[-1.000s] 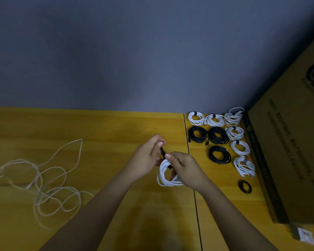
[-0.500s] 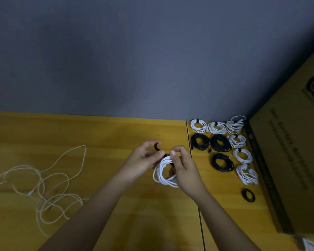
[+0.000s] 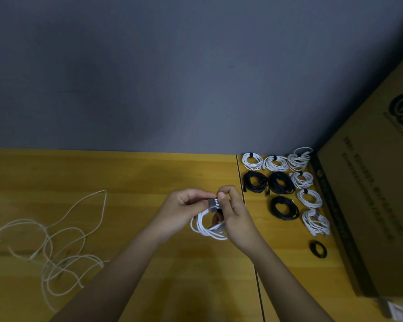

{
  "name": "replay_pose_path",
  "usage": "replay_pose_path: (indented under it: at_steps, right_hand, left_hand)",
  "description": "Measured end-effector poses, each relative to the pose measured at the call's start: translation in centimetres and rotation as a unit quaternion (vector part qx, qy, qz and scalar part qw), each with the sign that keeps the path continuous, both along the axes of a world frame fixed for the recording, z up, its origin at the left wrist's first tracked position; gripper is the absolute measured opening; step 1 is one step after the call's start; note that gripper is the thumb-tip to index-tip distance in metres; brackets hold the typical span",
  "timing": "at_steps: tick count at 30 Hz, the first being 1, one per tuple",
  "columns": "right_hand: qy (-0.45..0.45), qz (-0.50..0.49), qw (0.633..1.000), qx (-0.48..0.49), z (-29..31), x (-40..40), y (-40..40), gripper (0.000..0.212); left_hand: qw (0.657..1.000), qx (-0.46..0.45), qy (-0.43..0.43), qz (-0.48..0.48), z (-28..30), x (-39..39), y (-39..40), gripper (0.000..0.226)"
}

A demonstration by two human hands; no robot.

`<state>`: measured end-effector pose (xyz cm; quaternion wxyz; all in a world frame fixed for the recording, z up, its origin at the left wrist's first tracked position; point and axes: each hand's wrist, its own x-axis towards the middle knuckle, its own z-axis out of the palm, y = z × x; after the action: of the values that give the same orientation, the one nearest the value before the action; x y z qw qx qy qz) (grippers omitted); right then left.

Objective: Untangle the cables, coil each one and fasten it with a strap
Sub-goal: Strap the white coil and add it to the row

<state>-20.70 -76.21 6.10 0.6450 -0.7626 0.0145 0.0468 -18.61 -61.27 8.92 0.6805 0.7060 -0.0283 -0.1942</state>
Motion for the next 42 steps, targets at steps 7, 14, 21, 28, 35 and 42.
replay_pose_path:
  at_steps: [7, 14, 21, 28, 35, 42]
  right_hand:
    - [-0.027, -0.015, 0.999, -0.025, 0.2, -0.5, -0.3, 0.018]
    - [-0.004, 0.032, 0.999, 0.01, 1.3, -0.9, -1.1, 0.026]
    - [-0.191, -0.071, 0.956, -0.212, 0.9, -1.1, -1.2, 0.016]
    - [-0.247, 0.02, 0.941, -0.232, 2.5, -1.4, -2.1, 0.025]
    - [-0.199, 0.031, 0.947, -0.25, 2.8, -0.8, -2.2, 0.02]
    - [-0.29, -0.044, 0.895, -0.337, 2.0, -0.8, -1.5, 0.016]
  left_hand:
    - [0.997, -0.035, 0.047, -0.043, 0.9, -0.2, -0.3, 0.017]
    - [0.998, -0.023, 0.048, -0.029, 0.5, -0.1, -0.6, 0.022]
    - [0.999, -0.016, -0.006, 0.044, 1.3, 0.0, -1.6, 0.02]
    - [0.997, -0.011, -0.025, 0.075, 1.6, 0.8, -1.2, 0.021]
    - [0.995, 0.05, -0.056, 0.062, 1.2, 1.0, -1.1, 0.02]
    - [0.994, 0.057, -0.068, 0.066, 0.6, 0.6, -0.9, 0.022]
